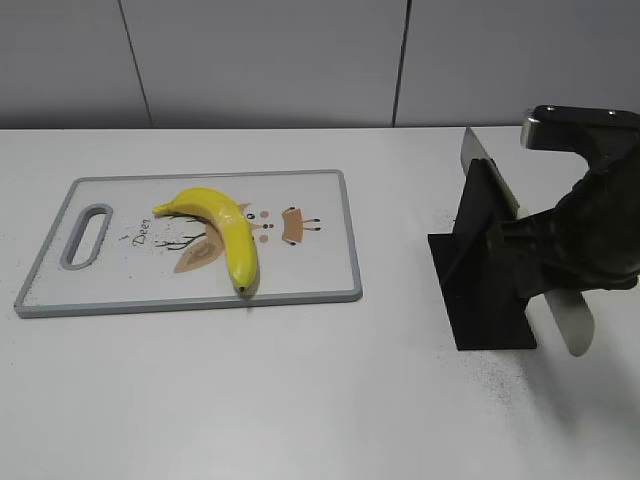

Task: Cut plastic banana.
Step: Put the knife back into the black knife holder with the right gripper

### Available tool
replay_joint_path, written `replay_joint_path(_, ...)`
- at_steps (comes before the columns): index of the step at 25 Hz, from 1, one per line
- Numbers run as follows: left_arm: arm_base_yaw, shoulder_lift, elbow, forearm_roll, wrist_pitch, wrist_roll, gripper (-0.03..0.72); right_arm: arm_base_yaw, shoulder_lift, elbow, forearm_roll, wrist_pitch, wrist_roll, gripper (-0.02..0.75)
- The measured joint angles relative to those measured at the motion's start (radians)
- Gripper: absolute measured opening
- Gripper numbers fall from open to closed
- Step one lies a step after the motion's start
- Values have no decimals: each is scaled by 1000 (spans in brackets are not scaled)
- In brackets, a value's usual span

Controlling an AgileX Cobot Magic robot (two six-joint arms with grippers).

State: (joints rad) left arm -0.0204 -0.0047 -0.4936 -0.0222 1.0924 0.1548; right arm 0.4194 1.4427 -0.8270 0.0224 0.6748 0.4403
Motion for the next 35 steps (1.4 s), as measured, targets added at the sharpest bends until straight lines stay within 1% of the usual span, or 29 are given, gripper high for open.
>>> replay_joint_path(1, 0, 0, 0, 0, 0, 0, 522, 0, 0, 0, 3, 0, 0, 251)
replay_joint_path(4, 0, 0, 0, 0, 0, 0, 520, 0, 0, 0, 8, 0, 0, 510)
replay_joint_path(5, 0, 0, 0, 0, 0, 0, 518, 0, 0, 0, 8, 0, 0, 575)
replay_joint_path(7, 0, 0, 0, 0, -1, 0, 517, 0, 0, -1, 9, 3, 0, 614)
replay_joint_path(10, 0, 0, 0, 0, -1, 0, 516, 0, 0, -30, 9, 23, 0, 628)
replay_joint_path(16, 0, 0, 0, 0, -1, 0, 512, 0, -43, -158, -22, 108, -9, 631)
replay_joint_path(19, 0, 0, 0, 0, -1, 0, 512, 0, -95, -228, -31, 168, -78, 630)
replay_joint_path(22, 0, 0, 0, 0, -2, 0, 512, 0, -167, -262, -32, 212, -200, 622)
replay_joint_path(26, 0, 0, 0, 0, -2, 0, 510, 0, -295, -264, -22, 285, -377, 612)
replay_joint_path(29, 0, 0, 0, 0, -2, 0, 506, 0, -403, -242, -14, 317, -452, 602)
replay_joint_path(33, 0, 0, 0, 0, -2, 0, 504, 0, -571, -128, -10, 325, -485, 597)
replay_joint_path(35, 0, 0, 0, 0, -2, 0, 500, 0, -664, -47, -9, 326, -488, 596)
